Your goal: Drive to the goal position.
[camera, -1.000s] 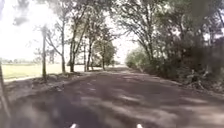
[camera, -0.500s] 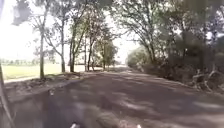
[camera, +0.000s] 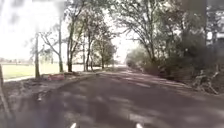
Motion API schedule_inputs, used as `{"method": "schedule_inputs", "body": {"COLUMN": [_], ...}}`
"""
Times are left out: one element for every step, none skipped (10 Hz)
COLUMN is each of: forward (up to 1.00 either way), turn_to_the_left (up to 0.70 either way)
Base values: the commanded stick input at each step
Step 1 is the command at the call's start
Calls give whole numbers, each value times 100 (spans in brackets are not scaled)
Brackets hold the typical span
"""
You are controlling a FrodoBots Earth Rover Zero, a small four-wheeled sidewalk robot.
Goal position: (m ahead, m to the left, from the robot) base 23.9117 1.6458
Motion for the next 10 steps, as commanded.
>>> {"method": "schedule_inputs", "body": {"forward": [69,69,68,68,68,68,68,68,68,68], "turn_to_the_left": [0,0,0,0,0,0,0,0,0,0]}}
